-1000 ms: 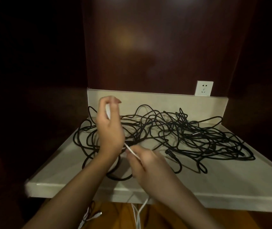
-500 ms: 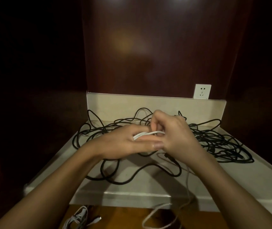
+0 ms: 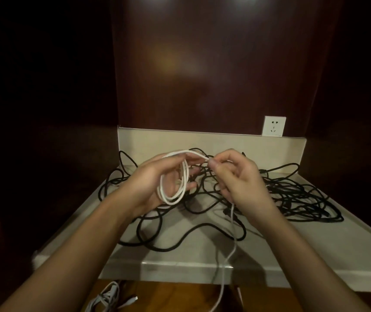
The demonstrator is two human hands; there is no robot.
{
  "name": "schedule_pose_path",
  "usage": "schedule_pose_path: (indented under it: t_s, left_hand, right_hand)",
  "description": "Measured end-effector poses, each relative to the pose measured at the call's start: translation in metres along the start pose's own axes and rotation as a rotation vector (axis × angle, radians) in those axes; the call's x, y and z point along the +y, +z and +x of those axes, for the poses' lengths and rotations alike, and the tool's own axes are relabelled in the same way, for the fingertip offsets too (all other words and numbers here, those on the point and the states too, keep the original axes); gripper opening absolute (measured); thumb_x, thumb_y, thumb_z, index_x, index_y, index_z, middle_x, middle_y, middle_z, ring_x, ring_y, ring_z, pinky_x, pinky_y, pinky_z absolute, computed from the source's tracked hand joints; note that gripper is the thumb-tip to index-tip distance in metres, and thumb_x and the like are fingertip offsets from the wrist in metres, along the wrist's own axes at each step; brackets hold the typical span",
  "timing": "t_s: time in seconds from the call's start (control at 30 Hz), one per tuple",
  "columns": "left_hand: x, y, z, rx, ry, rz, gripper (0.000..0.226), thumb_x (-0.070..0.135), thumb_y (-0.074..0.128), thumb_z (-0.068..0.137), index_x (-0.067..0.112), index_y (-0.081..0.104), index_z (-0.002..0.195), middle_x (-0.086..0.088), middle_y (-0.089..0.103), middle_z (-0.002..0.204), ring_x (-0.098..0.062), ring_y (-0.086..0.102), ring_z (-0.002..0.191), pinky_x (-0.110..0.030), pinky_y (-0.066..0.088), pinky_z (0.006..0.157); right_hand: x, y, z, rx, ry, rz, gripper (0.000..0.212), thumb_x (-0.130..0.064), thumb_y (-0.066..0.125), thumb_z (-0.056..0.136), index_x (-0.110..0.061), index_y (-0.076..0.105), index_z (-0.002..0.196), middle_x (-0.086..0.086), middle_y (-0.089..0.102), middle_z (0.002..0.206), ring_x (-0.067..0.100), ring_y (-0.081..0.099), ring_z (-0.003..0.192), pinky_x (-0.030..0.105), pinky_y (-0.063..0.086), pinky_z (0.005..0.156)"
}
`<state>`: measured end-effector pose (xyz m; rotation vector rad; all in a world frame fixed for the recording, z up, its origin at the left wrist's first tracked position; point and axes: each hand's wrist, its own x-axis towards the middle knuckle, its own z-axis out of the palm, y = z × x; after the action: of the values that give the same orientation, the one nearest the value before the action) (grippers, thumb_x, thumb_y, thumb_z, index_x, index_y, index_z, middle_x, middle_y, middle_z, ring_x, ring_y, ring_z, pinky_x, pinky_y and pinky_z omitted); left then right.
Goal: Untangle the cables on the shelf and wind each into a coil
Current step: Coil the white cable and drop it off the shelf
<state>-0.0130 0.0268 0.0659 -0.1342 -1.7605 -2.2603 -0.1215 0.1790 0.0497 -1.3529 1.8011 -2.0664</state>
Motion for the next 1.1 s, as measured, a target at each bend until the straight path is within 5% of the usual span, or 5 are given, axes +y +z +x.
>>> schedule_pose_path:
  t_s: [0.2,0.53,0.77,0.97,1.1]
  left_hand:
    - [-0.001,0.025,-0.001,-0.084,-0.023,-0.342,0.057,0.028,0.040,0.091,-0.005,0.052,0.137,-0.021,0.058,0.140,-0.031,0.048,0.139,-0.041,0.025,0.122]
    - [0.004,0.026,-0.002,-0.002,0.034,-0.290,0.047,0.023,0.041,0.094,-0.006,0.056,0.127,-0.022,0.065,0.130,-0.033,0.061,0.125,-0.044,0.046,0.110]
    - [0.006,0.022,-0.009,0.040,-0.114,0.042,0.039,0.027,0.047,0.096,0.006,0.063,0.125,-0.017,0.072,0.118,-0.033,0.070,0.110,-0.045,0.055,0.095]
    - [0.006,0.021,-0.013,-0.008,-0.126,0.120,0.031,0.036,0.057,0.087,0.008,0.067,0.082,-0.016,0.071,0.082,-0.023,0.068,0.065,-0.030,0.058,0.059]
    - [0.008,0.014,-0.010,0.006,-0.110,-0.029,0.029,0.036,0.065,0.088,0.016,0.059,0.068,-0.003,0.049,0.065,-0.017,0.056,0.062,-0.031,0.057,0.064]
  right_hand:
    - [0.020,0.019,-0.005,0.163,-0.174,-0.155,0.017,-0.033,0.050,0.099,-0.023,0.057,0.088,-0.009,0.045,0.054,0.011,0.035,0.049,0.031,0.026,0.047]
    - [0.021,0.019,-0.017,0.216,-0.229,-0.259,0.022,-0.026,0.048,0.104,-0.015,0.059,0.088,0.014,0.048,0.062,0.017,0.038,0.052,0.047,0.032,0.048]
    - [0.020,0.011,-0.005,0.338,-0.259,-0.369,0.025,-0.036,0.049,0.099,-0.017,0.059,0.087,0.005,0.060,0.063,0.028,0.056,0.058,0.052,0.045,0.055]
    - [0.012,-0.004,0.011,0.396,-0.284,-0.450,0.024,-0.033,0.053,0.101,-0.017,0.058,0.084,0.004,0.049,0.053,0.025,0.042,0.049,0.041,0.036,0.049]
    - [0.016,-0.007,0.009,0.340,-0.264,-0.454,0.025,-0.032,0.054,0.101,-0.017,0.057,0.082,0.003,0.043,0.051,0.018,0.035,0.047,0.039,0.030,0.048]
